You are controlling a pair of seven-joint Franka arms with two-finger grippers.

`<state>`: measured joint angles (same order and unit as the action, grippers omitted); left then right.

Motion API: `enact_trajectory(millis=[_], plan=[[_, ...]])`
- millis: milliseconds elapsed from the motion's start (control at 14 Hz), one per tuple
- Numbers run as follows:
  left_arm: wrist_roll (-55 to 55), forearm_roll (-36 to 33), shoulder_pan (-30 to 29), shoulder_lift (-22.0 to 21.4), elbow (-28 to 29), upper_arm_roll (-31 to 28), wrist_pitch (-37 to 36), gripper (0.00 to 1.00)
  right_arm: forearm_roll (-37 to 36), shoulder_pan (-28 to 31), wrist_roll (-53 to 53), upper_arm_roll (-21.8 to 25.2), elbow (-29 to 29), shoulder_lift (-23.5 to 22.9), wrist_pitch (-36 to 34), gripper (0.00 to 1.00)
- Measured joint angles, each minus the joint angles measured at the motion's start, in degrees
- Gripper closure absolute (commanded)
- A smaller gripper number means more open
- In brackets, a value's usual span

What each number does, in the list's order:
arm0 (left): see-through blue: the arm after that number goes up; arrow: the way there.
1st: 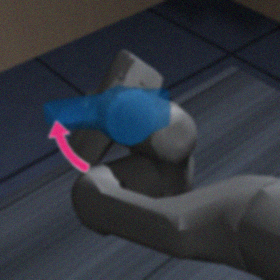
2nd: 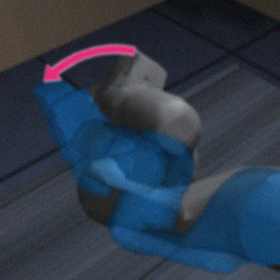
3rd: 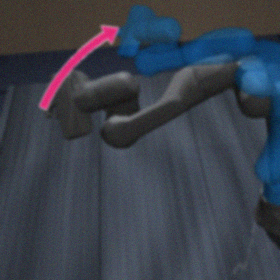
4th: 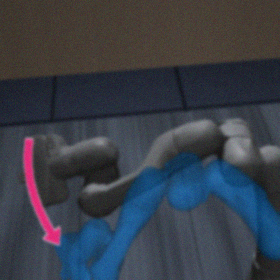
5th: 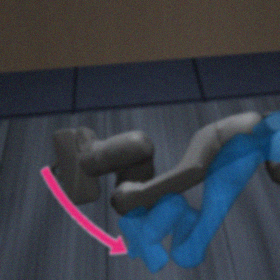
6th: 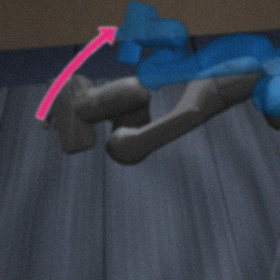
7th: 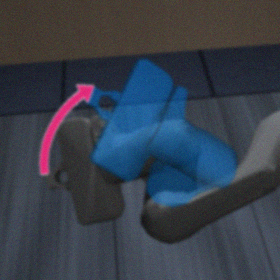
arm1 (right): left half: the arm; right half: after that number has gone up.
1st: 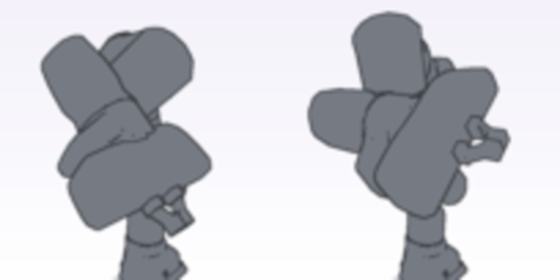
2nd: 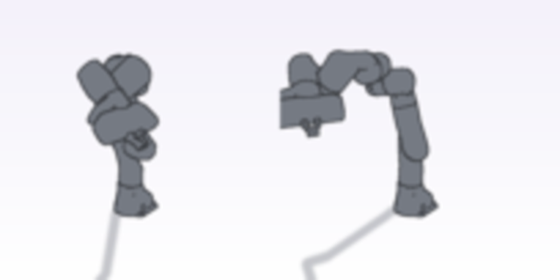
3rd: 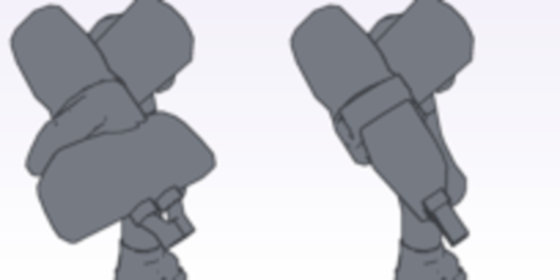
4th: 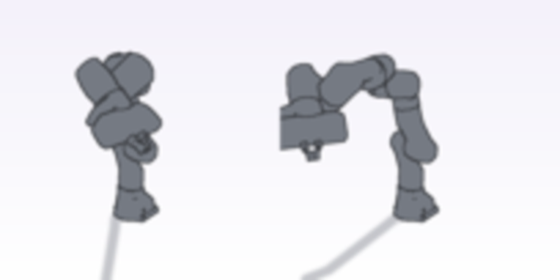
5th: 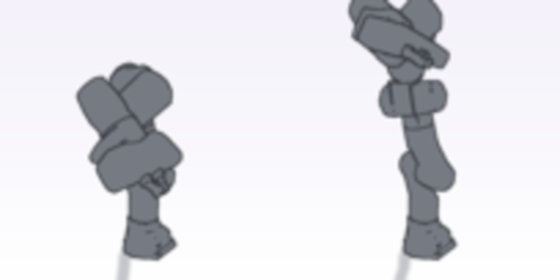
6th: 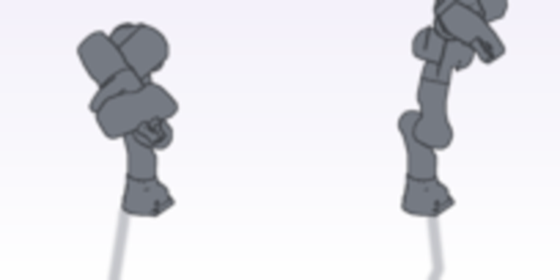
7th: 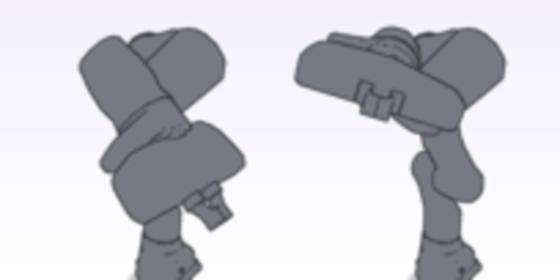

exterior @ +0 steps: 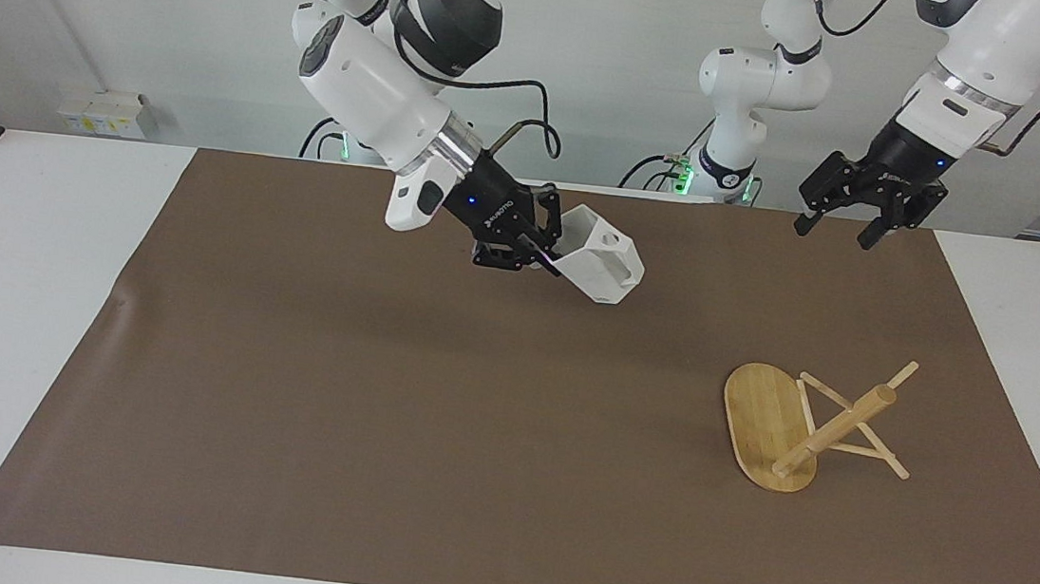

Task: Hang cup on rack
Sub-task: 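Carry the cup toward the mug tree while the left gripper approaches, then close the left gripper on the cup held by the right gripper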

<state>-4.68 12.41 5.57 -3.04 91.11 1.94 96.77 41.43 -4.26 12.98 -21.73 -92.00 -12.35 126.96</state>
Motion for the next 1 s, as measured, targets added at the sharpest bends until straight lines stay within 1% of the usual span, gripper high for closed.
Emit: enact_trajectory(millis=[71,286,429,643,929,1000], plan=[[3.54,0.84,0.04,0.36,0.01,0.00,0.66,0.00,0.01,-0.18,0.82,-0.74,0.01,0.03,0.85,1.00],[18.84,4.44,0.01,2.25,0.04,-0.22,3.15,0.00,0.03,-0.41,0.73,-3.18,-0.10,0.04,5.47,1.00],[29.85,6.20,0.00,2.91,0.04,-0.28,3.66,0.00,0.04,-1.24,-0.69,-3.44,-0.38,-0.23,6.97,1.00],[47.89,9.41,-0.39,2.96,0.09,-0.54,3.83,0.00,0.05,-3.65,-3.07,-3.49,-0.75,-1.45,13.00,1.00],[69.60,13.51,-0.88,3.06,2.50,-0.87,4.11,0.00,0.03,-3.93,-2.46,-4.99,-0.20,-2.03,13.92,1.00],[73.57,14.77,-0.88,3.10,3.38,-0.87,4.33,0.00,-0.25,-3.93,-2.27,-5.37,0.28,-2.07,13.92,1.00]])
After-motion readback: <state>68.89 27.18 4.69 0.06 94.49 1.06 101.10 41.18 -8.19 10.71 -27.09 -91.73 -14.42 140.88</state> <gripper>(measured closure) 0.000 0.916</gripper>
